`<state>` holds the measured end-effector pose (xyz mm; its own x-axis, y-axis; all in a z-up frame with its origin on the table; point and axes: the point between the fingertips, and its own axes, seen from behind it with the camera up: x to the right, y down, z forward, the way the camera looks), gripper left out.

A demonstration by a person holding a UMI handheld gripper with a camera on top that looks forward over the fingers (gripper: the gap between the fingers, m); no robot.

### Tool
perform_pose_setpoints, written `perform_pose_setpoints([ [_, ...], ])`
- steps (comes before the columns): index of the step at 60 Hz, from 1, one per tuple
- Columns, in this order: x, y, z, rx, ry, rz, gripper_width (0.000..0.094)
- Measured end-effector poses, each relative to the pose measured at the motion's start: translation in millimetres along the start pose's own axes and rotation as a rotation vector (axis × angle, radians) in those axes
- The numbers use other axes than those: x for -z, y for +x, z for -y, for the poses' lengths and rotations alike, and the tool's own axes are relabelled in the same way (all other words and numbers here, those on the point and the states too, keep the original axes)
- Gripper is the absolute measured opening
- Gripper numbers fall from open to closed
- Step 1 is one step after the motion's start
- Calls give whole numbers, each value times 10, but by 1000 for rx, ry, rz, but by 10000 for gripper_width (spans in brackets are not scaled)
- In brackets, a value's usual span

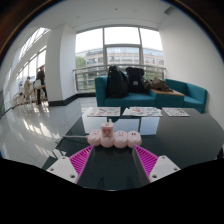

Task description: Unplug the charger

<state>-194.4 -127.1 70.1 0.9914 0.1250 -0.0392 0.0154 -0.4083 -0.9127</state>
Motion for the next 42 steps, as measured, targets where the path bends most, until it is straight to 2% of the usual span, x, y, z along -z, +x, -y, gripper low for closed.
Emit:
perform_pose_setpoints([
  [18, -1182, -94, 188, 1, -21, -42, 740],
  [22, -1309, -159, 178, 4, -28, -34, 657],
  [25, -1389, -169, 158, 6, -43, -27, 553],
  [29, -1404, -181, 184, 27, -27, -37, 316],
  [42, -1410, -163, 198, 6, -1, -75, 210],
])
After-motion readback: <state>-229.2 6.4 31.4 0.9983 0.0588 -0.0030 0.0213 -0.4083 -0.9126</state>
